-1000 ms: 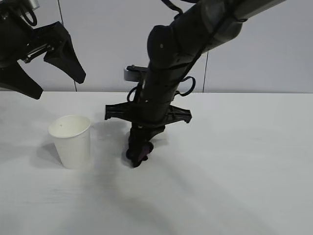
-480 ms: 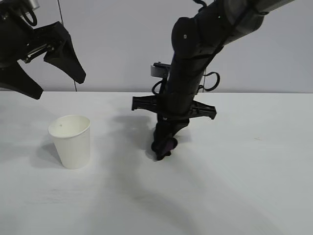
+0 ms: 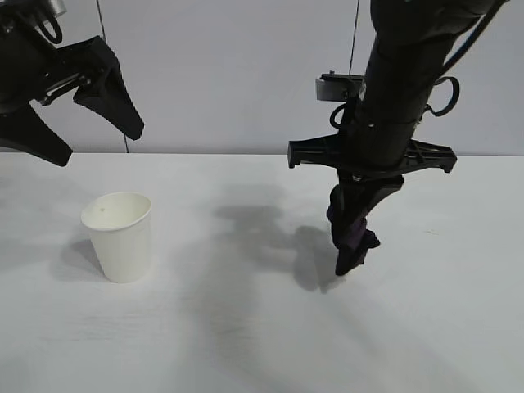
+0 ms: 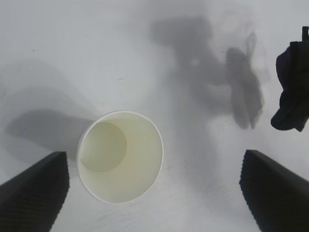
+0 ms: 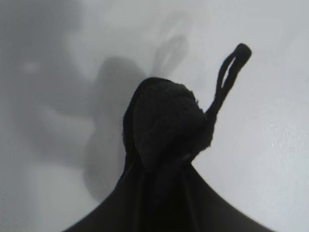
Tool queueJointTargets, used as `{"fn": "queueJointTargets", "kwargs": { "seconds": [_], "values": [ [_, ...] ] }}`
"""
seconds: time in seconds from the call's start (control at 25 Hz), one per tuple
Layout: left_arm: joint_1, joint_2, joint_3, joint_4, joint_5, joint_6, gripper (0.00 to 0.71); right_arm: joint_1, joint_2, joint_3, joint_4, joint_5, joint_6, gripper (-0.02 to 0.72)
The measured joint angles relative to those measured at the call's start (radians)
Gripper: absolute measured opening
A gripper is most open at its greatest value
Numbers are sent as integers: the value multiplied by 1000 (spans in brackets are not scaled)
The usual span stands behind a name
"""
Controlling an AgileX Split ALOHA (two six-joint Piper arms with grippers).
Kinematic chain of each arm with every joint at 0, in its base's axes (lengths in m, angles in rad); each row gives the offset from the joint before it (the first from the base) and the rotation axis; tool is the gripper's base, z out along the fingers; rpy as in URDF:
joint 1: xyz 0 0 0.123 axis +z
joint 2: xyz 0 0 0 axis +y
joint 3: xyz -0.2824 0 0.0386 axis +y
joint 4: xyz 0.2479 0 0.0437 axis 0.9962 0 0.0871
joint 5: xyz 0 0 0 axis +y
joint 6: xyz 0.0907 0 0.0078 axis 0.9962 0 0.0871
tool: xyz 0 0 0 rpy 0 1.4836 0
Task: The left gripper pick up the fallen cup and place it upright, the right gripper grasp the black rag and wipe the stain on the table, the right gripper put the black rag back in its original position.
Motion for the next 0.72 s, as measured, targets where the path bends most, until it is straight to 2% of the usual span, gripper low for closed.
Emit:
{"fn": "queueJointTargets", "kwargs": {
  "seconds": [0.08, 0.2, 0.28, 0.4, 0.52, 0.6, 0.72],
  "values": [
    [0, 0, 0, -1, 5, 0, 693, 0, -30, 23, 1, 4, 0, 260],
    [0, 0, 0, -1, 12, 0, 693, 0, -69, 28, -7, 32, 0, 495],
    [0, 0, 0, -1, 18, 0, 693, 0, -92, 29, -20, 44, 0, 568],
    [0, 0, 0, -1, 21, 0, 693, -16, -136, 34, -22, 62, 0, 602],
    [0, 0, 0, -1, 21, 0, 693, -61, -191, 35, 8, 77, -7, 610],
    [0, 0, 0, -1, 21, 0, 693, -105, -227, 35, 70, 78, -50, 610],
    [0, 0, 0, -1, 21, 0, 693, -171, -261, 40, 222, 79, -166, 610]
  ]
}}
